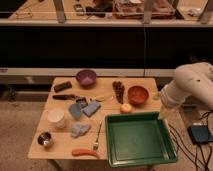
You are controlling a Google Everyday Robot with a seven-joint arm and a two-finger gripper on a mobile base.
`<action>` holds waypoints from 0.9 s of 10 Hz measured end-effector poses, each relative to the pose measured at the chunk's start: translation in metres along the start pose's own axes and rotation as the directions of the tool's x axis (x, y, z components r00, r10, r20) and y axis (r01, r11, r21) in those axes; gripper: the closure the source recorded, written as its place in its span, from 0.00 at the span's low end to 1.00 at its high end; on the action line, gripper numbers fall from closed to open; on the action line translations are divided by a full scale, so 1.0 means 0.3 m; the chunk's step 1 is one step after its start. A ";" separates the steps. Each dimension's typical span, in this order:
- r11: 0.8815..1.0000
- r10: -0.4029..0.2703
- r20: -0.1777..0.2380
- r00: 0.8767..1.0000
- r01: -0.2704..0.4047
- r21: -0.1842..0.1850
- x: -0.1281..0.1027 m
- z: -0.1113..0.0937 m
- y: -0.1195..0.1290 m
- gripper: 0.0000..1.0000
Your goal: Place sponge in red bowl
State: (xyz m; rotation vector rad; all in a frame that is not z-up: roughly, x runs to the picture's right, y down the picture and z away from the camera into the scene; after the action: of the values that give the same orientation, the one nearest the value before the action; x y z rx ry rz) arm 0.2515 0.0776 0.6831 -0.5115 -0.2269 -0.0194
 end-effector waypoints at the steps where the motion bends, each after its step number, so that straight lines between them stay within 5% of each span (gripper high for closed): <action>1: 0.999 -0.048 0.065 0.997 0.047 0.016 -0.066 -0.004 -0.038 0.35; 3: 0.989 -0.141 0.141 0.980 0.134 0.056 -0.203 0.000 -0.107 0.35; 5: 0.972 -0.226 0.153 0.962 0.214 0.094 -0.322 0.011 -0.152 0.35; 9: 0.895 -0.425 0.087 0.901 0.404 0.186 -0.523 0.042 -0.180 0.35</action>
State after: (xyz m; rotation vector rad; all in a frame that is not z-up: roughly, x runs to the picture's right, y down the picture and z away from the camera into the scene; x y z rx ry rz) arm 0.0919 0.0307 0.6853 -0.2914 -0.4561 -0.3857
